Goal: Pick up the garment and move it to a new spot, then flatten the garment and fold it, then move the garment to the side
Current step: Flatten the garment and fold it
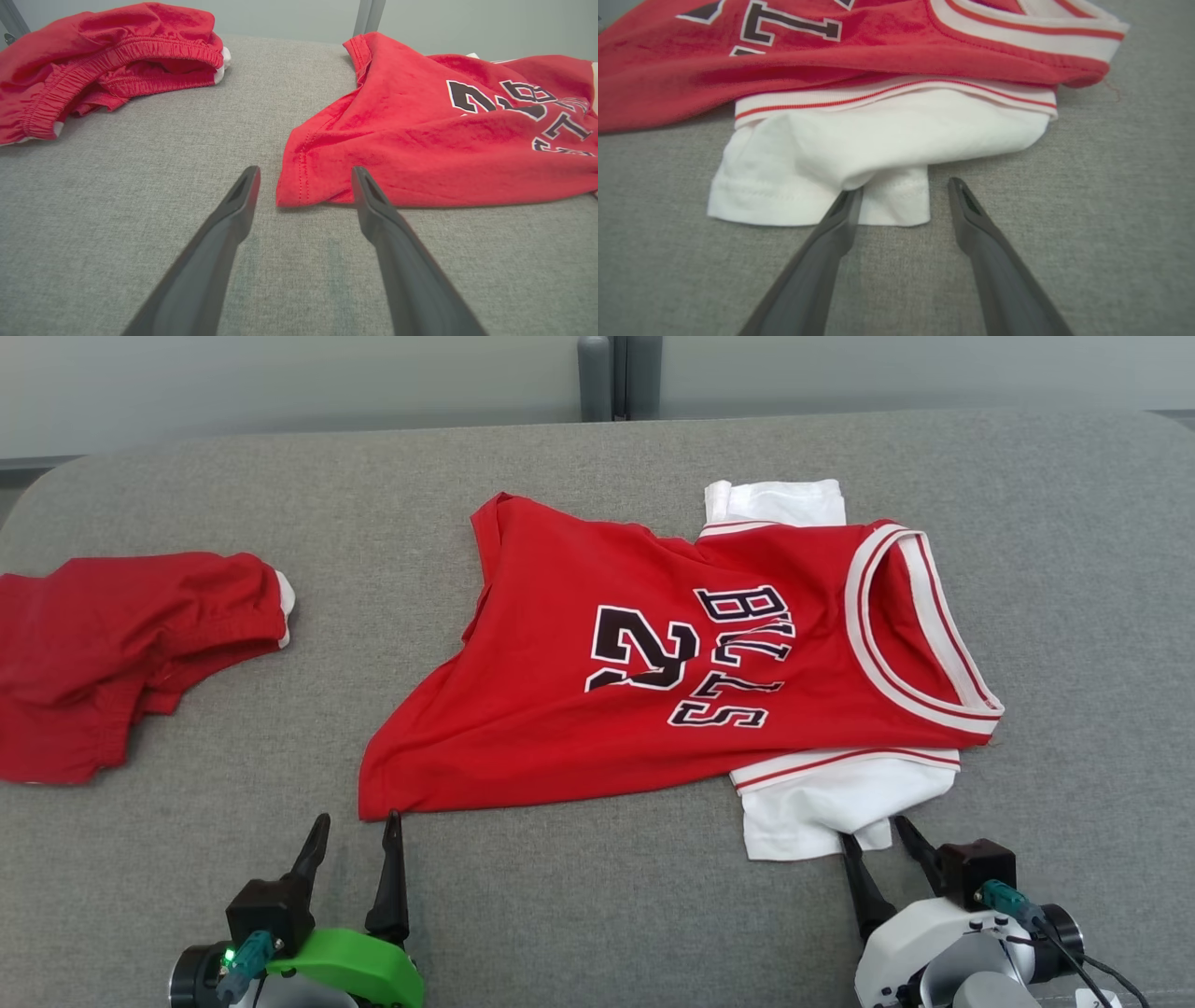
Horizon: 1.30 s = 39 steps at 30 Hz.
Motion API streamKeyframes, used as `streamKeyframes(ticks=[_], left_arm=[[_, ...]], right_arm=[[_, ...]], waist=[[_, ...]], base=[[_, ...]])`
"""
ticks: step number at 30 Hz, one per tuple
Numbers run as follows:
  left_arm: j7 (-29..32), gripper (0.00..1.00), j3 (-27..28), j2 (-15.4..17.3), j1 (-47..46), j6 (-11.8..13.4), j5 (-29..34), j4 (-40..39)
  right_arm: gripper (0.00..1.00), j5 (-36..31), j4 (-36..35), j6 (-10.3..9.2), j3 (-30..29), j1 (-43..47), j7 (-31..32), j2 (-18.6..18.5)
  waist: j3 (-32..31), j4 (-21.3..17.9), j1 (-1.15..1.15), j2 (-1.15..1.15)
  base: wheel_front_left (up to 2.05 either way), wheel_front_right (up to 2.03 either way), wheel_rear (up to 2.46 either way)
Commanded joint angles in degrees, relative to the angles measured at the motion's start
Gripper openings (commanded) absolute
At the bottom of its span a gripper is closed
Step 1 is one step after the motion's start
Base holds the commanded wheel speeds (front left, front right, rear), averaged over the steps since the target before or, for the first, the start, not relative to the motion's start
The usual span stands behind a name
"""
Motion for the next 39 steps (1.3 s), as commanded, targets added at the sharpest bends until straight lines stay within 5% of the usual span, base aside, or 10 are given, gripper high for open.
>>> streamKeyframes(ticks=[1,2,21,39], left_arm=[[0.01,1.00,-0.03,0.13,-0.82,-0.15,-0.33,0.06],[0.01,1.00,-0.01,0.13,-0.85,-0.14,-0.29,0.01],[0.01,1.00,-0.81,0.13,0.64,-0.39,-2.99,0.92],[0.00,1.00,-1.74,0.16,0.58,0.28,-7.91,8.25]], right_arm=[[0.25,0.60,0.39,-0.09,0.27,-0.54,-0.14,-0.07],[0.00,0.64,0.27,-0.09,0.22,-0.50,-0.13,-0.07],[0.00,1.80,-8.62,-0.09,-4.76,10.62,-0.10,-2.63],[0.00,1.61,-8.95,-0.09,-3.52,8.84,-0.10,-2.10]], waist=[[0.28,0.24,0.00,0.00],[0.30,0.21,0.00,0.00],[-2.00,-6.14,0.00,0.00],[-2.38,-8.45,0.00,0.00]], base=[[0.00,0.00,0.00],[0.00,0.00,0.00],[0.00,0.00,0.00],[0.00,0.00,0.00]])
